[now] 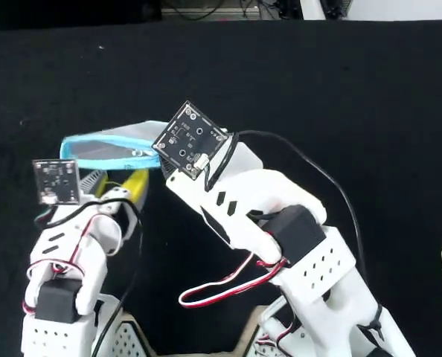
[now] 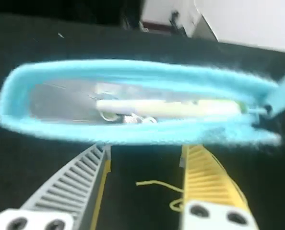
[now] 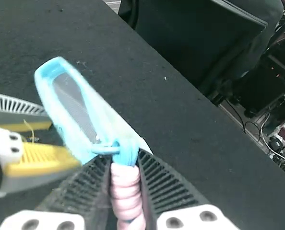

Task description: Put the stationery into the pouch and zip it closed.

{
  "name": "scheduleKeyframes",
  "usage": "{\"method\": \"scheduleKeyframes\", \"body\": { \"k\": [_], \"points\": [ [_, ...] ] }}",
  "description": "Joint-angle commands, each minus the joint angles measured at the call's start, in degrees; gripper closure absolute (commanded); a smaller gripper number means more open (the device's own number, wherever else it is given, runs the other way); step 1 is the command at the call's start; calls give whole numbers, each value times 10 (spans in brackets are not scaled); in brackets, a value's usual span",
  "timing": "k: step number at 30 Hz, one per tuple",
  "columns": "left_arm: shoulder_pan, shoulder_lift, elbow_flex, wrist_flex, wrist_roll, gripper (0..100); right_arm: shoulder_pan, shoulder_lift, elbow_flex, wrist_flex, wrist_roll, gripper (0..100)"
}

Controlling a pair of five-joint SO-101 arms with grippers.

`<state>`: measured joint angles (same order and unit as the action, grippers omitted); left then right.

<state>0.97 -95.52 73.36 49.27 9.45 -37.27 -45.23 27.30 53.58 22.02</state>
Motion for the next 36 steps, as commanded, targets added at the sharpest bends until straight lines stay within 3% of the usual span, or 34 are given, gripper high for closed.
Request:
{"method": "scheduleKeyframes", "body": {
  "k": [1, 7, 12, 21, 29, 36],
  "points": [
    [-41, -4, -11, -49, 7, 764, 4, 0, -22, -20, 0, 987],
    [-75, -4, 11, -136, 7, 764, 4, -3, -24, -17, 0, 987],
    [-44, 35, -22, -147, 8, 765, -32, 0, -25, -20, -29, 987],
    [-27, 316, -233, -129, 61, 765, -55, -3, -34, -20, -36, 987],
    [-27, 381, -343, 61, 53, 765, -33, 0, -47, -20, -36, 987],
    [-23, 380, -343, 152, -29, 765, -17, 0, -45, -32, -35, 987]
  ]
}}
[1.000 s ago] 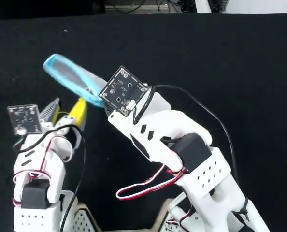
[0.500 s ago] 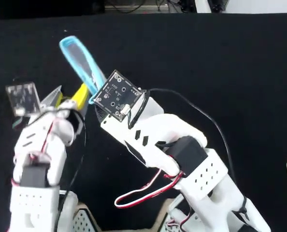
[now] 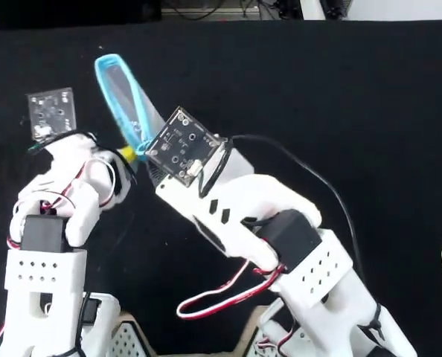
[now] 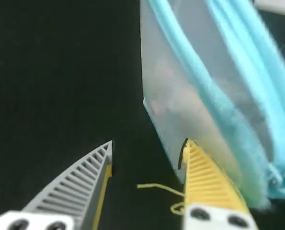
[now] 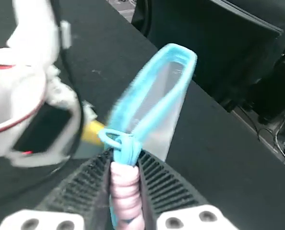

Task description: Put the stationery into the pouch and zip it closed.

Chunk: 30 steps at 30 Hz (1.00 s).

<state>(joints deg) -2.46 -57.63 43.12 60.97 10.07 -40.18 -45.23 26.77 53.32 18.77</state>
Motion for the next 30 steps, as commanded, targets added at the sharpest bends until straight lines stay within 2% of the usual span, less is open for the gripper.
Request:
{"method": "scheduleKeyframes", "body": {
  "k": [1, 6, 10, 15, 20, 23, 30],
  "points": [
    [13, -5, -41, 46, -41, 765, 12, 0, -36, -36, -3, 987],
    [34, -79, -41, 105, -64, 765, 12, 0, -32, -54, -3, 987],
    [65, -170, -15, 114, -64, 764, 12, 0, -32, -54, -3, 987],
    [127, -265, 70, 50, -64, 764, 10, 0, -32, -54, -4, 987],
    [133, -282, 142, -23, -62, 764, 11, 0, -32, -51, -5, 987],
    [123, -275, 165, -55, -63, 764, 10, 0, -32, -51, -5, 987],
    [7, -280, 169, -73, -64, 764, 11, 0, -32, -51, -4, 987]
  ]
}}
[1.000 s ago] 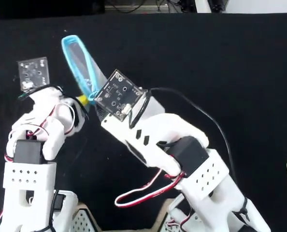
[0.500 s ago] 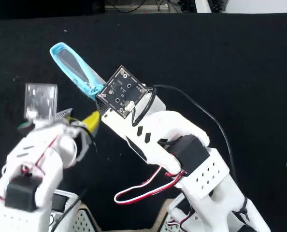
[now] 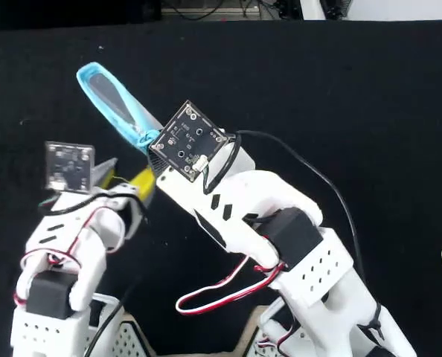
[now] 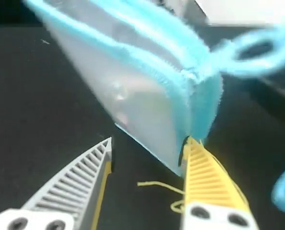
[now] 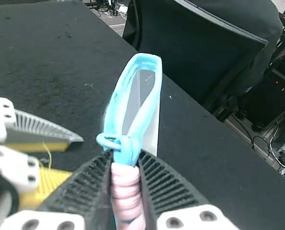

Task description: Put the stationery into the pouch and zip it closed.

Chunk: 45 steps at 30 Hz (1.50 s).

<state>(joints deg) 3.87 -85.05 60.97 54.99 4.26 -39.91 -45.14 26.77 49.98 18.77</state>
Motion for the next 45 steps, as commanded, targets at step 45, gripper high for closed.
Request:
{"method": "scheduleKeyframes", "body": {
  "k": [45],
  "points": [
    [-95, -6, 22, -76, -59, 770, 31, 0, -32, -42, -4, 987]
  ]
}}
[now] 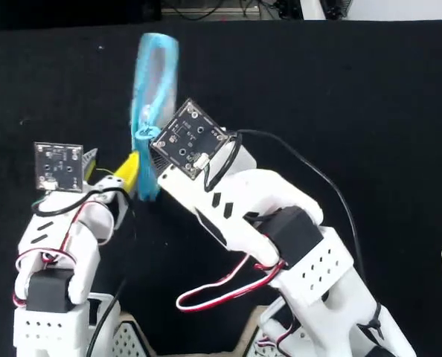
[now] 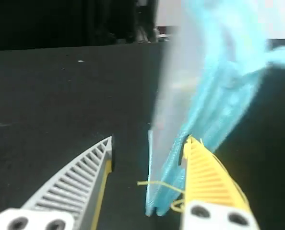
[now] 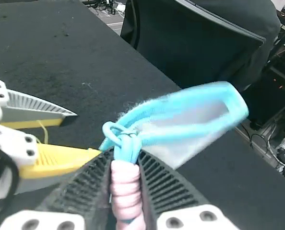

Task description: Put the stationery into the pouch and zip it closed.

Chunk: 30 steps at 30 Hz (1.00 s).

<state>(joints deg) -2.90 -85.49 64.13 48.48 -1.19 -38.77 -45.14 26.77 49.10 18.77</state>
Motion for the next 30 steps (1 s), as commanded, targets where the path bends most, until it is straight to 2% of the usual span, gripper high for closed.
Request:
{"method": "scheduleKeyframes", "body": {
  "k": [1, 10, 16, 19, 23, 27, 30],
  "points": [
    [-28, -2, -9, -11, -4, 770, 21, 0, -32, -37, -6, 987],
    [-23, -2, -9, -4, -4, 770, 21, 0, -3, -40, -4, 987],
    [-21, -43, -49, 66, 0, 770, 20, 0, -4, -41, -4, 987],
    [24, -89, -64, 109, 0, 770, 20, 0, -2, -58, -4, 987],
    [126, -147, -47, 157, 0, 768, 20, 0, -2, -60, -4, 987],
    [195, -171, -13, 144, 0, 766, 21, -1, -1, -58, -4, 987],
    [204, -171, 36, 82, -2, 766, 20, -1, -1, -57, -4, 987]
  ]
}}
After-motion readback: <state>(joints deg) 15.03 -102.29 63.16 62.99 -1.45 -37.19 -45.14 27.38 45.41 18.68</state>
